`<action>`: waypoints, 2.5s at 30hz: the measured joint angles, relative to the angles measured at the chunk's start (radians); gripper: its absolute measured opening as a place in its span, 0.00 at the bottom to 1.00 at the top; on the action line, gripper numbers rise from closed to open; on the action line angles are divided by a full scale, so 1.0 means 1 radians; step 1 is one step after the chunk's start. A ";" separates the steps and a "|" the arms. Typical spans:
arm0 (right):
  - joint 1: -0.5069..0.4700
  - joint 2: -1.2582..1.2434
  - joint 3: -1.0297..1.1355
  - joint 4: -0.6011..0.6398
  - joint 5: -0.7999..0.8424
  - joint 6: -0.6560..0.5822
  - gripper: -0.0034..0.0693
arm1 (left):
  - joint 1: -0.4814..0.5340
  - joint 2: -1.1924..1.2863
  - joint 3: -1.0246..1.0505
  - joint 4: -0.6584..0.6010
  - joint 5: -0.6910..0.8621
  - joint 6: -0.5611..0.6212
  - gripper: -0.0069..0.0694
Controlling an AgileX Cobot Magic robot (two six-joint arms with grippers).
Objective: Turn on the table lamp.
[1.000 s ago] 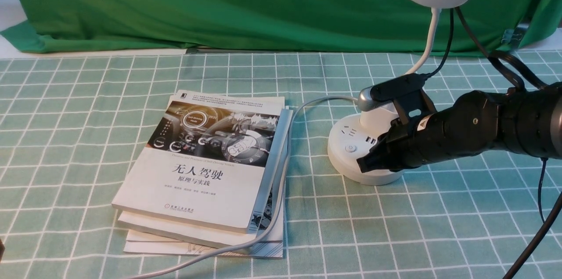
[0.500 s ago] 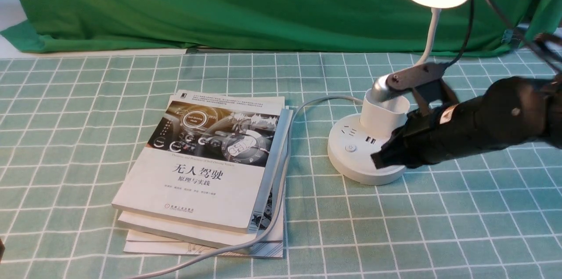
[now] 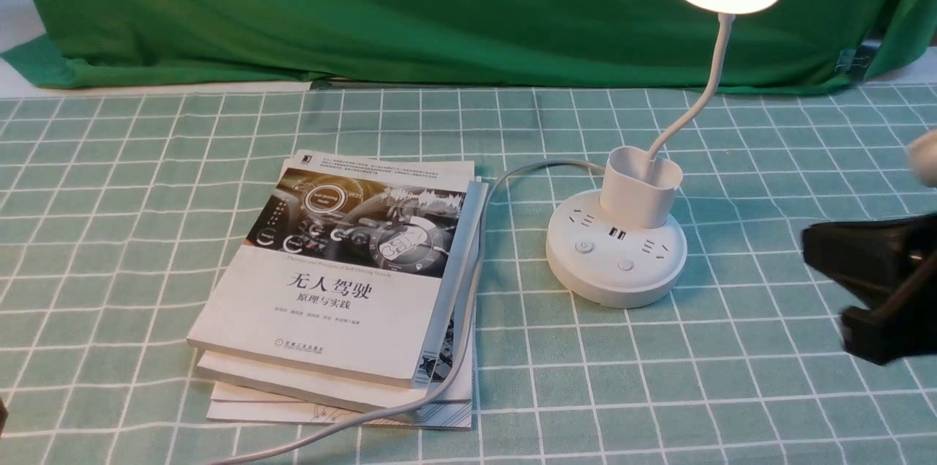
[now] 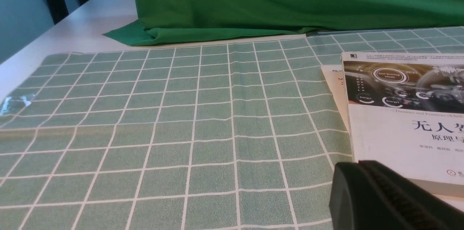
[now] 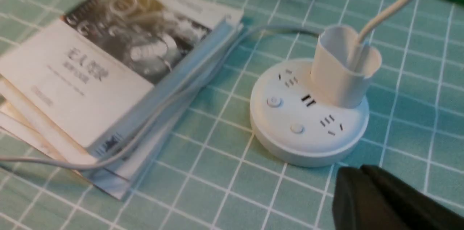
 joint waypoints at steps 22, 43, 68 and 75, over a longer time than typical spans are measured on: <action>-0.195 -0.572 0.629 -0.074 -0.579 -0.016 0.19 | 0.000 0.000 0.000 0.000 0.000 0.000 0.12; -0.418 -0.790 0.653 -0.335 -0.173 0.317 0.25 | 0.000 0.000 0.000 0.000 0.000 0.000 0.12; -0.421 -0.790 0.653 -0.295 -0.173 0.290 0.31 | 0.000 0.000 0.000 0.000 0.000 0.000 0.12; -0.421 -0.790 0.653 -0.293 -0.173 0.290 0.33 | 0.000 0.000 0.000 0.000 0.000 0.000 0.12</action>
